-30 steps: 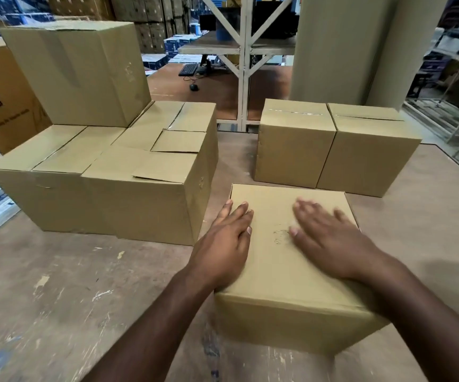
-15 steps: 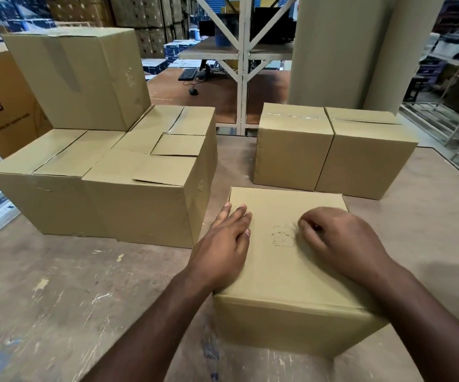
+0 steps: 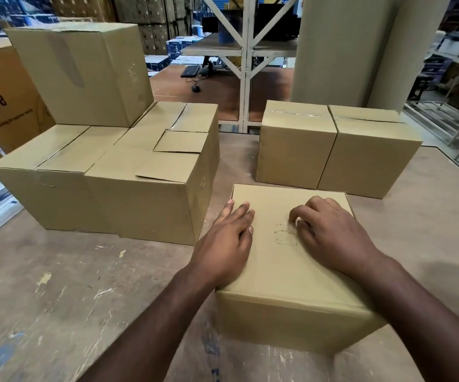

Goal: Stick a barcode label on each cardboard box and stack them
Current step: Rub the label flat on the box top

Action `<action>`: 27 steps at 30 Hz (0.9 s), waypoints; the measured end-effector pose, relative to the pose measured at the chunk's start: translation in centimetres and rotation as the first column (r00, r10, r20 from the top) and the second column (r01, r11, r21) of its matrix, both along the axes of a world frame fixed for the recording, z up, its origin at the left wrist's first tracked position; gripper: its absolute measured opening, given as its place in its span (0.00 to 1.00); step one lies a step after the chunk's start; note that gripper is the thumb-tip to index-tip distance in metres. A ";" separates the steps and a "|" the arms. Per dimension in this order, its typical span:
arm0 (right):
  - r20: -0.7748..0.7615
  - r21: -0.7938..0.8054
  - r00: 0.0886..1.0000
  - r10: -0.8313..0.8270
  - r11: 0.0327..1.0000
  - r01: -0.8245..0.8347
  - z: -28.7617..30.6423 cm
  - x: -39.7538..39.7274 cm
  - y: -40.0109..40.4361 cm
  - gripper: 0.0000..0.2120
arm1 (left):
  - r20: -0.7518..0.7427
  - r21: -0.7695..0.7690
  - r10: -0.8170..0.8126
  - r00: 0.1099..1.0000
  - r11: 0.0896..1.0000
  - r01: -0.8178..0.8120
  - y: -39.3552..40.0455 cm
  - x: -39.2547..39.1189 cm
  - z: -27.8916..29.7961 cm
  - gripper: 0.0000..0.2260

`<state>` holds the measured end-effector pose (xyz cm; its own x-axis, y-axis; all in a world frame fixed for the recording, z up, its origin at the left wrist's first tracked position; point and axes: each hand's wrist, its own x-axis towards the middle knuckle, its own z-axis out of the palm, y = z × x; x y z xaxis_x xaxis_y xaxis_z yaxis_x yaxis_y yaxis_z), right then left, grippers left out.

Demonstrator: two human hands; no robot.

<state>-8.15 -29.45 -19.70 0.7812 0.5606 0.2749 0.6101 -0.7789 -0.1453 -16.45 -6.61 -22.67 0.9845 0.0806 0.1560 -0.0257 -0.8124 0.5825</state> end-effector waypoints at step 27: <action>-0.375 0.301 0.927 -0.019 0.943 0.141 1.4 2.4 -0.6 0.05 | 0.027 -0.016 -0.002 1.000 1.000 0.002 0.2 0.3 -0.3 0.21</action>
